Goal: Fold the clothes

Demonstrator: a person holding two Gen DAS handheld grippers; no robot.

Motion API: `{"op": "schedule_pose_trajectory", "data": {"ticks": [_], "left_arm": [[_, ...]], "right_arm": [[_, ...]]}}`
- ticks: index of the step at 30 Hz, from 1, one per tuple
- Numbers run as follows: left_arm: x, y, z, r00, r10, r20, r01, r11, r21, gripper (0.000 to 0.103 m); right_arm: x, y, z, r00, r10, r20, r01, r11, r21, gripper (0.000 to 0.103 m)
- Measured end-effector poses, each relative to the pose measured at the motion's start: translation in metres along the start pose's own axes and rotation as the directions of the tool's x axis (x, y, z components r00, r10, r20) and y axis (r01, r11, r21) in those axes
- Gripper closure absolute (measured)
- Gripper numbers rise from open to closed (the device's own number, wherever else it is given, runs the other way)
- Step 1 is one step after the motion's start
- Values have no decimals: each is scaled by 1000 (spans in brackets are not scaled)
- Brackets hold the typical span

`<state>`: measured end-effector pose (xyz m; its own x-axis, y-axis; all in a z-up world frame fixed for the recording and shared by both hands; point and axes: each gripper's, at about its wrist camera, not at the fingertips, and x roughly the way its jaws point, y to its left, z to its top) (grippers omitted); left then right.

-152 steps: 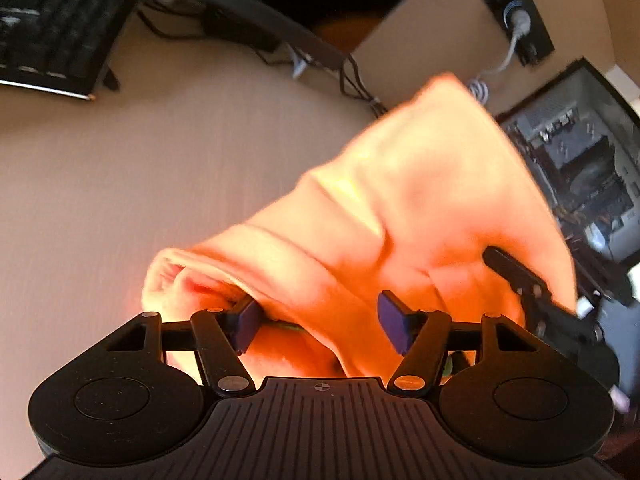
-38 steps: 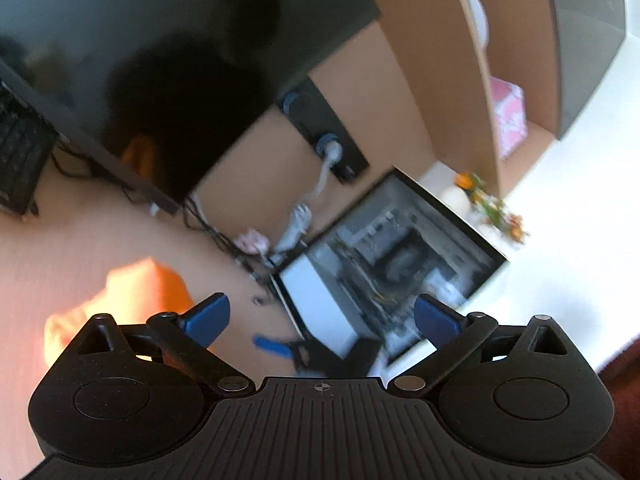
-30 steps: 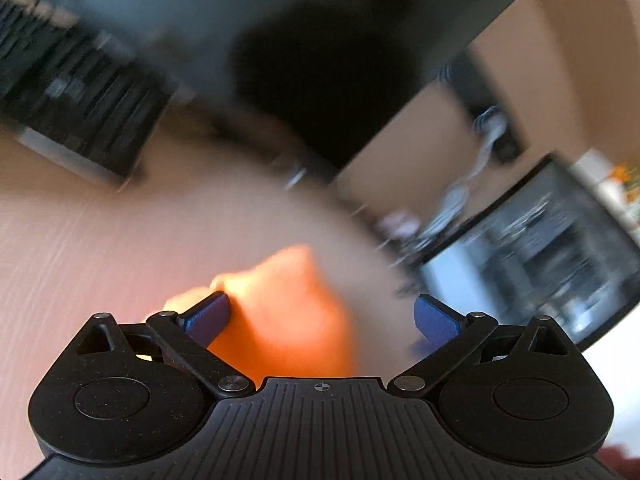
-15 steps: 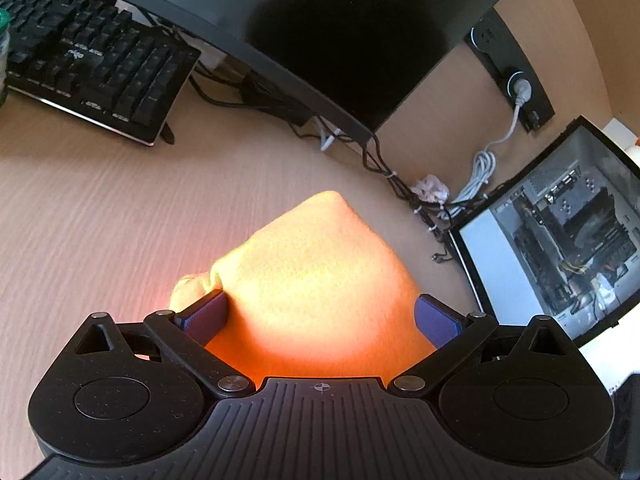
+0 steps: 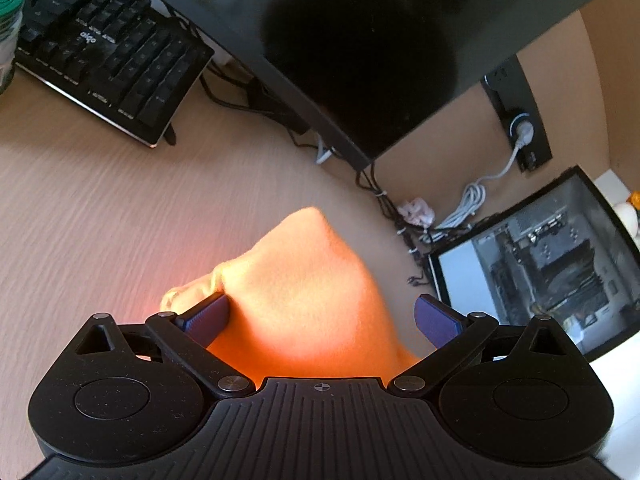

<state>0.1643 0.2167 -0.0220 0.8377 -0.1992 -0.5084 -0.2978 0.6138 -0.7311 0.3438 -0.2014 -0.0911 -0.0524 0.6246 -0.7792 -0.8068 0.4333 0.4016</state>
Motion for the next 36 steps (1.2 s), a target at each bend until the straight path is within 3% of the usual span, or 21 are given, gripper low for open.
{"op": "schedule_pose_trajectory", "data": {"ticks": [2,5,8,13,16,18,22,26,30,33,36], "left_arm": [[-1,-1,3,1000,13,0,-13,1000,6,1],[-6,-3,7,999,36,19,-37,999,25,1],[-8,-1,11,999,24,22,-23,1000,-3,1],[0,-6,4,999,40,-14,-40,999,32,1],[6,-11,-5,998,44,-46,-40,997,72,1],[9,-18,-10,996,66,-53,-59,991,120,1],[15,-30,-21,990,133,-51,-119,970,211,1],[18,-36,-29,982,184,-37,-169,954,249,1],[19,-42,-35,977,212,-17,-200,942,269,1],[19,-44,-38,974,226,-9,-215,934,284,1],[19,-44,-38,974,225,-10,-213,934,286,1]], "right_arm": [[-4,9,6,999,-20,37,22,998,-55,74],[-7,11,23,993,-59,101,71,991,-115,79],[-10,12,40,981,-95,167,123,978,-171,79],[-15,15,68,950,-142,279,216,943,-254,79],[20,-13,63,949,-235,211,289,916,-278,78],[33,-26,61,943,-274,190,321,901,-290,64],[16,-19,69,933,-258,249,330,891,-311,48],[-17,-20,88,905,-219,365,342,884,-318,17],[-7,-36,114,894,-223,389,357,879,-316,15],[35,-45,122,916,-257,307,356,874,-330,15],[43,-41,105,922,-283,266,363,871,-331,15]]}}
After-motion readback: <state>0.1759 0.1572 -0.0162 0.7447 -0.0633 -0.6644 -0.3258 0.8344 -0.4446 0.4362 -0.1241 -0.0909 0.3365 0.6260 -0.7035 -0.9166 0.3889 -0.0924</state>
